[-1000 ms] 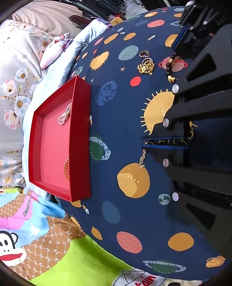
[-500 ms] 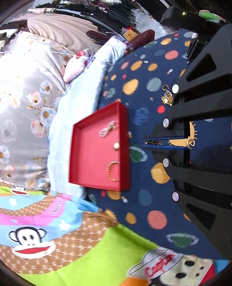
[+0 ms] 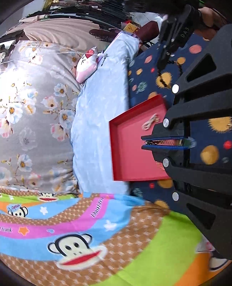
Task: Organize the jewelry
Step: 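Carry the bracelet and necklace over the red tray and open both grippers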
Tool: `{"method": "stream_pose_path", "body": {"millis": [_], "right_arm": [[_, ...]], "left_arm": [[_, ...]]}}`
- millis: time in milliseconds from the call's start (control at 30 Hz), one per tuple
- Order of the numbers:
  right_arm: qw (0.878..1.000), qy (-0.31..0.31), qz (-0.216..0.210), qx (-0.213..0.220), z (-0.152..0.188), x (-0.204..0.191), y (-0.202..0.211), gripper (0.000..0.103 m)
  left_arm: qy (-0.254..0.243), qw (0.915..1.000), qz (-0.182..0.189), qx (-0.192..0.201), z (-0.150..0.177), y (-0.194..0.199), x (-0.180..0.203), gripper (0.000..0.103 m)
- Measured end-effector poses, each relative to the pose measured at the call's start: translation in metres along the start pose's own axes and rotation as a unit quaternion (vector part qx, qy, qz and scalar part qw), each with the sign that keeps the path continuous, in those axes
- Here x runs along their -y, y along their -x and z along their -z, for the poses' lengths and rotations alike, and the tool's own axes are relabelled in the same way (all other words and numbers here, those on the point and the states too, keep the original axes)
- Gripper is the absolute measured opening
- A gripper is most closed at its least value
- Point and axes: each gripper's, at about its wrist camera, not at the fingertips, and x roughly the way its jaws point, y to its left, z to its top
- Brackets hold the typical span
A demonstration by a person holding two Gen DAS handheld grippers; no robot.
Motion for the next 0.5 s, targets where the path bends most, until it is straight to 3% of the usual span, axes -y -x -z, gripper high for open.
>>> {"method": "stream_pose_path", "body": {"millis": [200, 500], "right_arm": [[1.000, 0.015, 0.006, 0.001, -0.055, 0.000, -0.059, 0.008], [0.999, 0.000, 0.020, -0.032, -0.083, 0.021, -0.154, 0.008]], "left_arm": [[0.015, 0.9999, 0.004, 0.007, -0.036, -0.056, -0.013, 0.004], [0.014, 0.9995, -0.020, -0.022, -0.050, -0.146, -0.032, 0.004]]}}
